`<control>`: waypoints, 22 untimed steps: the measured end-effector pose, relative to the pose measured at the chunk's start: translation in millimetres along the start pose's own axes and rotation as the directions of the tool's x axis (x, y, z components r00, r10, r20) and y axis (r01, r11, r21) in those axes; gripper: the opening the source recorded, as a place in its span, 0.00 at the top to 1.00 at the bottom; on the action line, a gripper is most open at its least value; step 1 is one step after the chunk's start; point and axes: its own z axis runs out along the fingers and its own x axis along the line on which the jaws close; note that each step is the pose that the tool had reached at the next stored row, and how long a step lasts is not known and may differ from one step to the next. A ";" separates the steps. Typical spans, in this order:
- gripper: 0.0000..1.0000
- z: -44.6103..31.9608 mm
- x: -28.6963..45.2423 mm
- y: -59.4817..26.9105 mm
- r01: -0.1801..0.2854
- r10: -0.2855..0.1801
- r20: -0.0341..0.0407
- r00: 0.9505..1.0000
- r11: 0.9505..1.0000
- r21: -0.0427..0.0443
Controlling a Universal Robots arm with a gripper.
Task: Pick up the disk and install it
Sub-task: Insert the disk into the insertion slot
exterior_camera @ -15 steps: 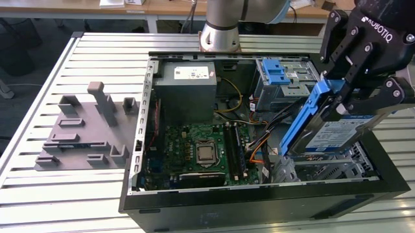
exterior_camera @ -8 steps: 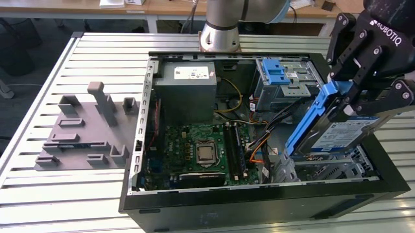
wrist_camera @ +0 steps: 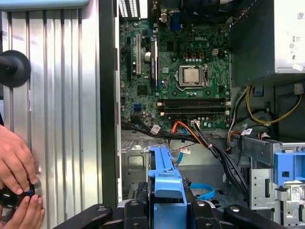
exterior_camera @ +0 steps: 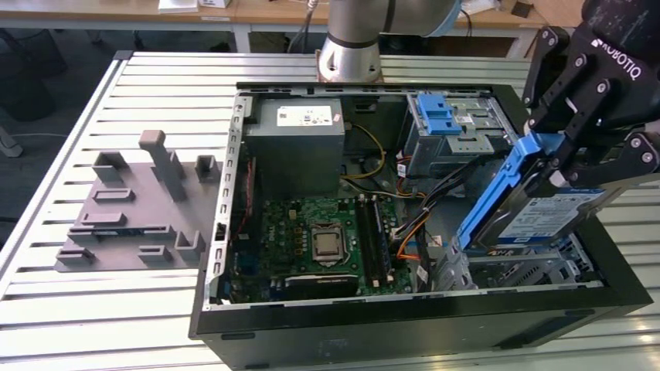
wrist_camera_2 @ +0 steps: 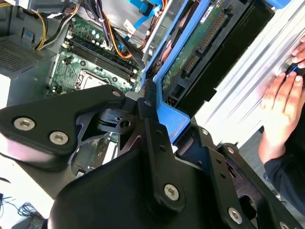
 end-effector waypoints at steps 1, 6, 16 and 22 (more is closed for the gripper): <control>0.64 0.6 -0.1 -0.8 0.000 0.000 0.000 1.000 1.000 0.000; 0.64 3.3 -1.8 -4.4 0.000 0.000 0.000 1.000 1.000 0.000; 0.64 8.1 -4.0 -6.3 0.000 0.000 0.000 1.000 1.000 0.000; 0.64 12.6 -3.9 -6.8 0.000 0.000 0.000 1.000 1.000 0.000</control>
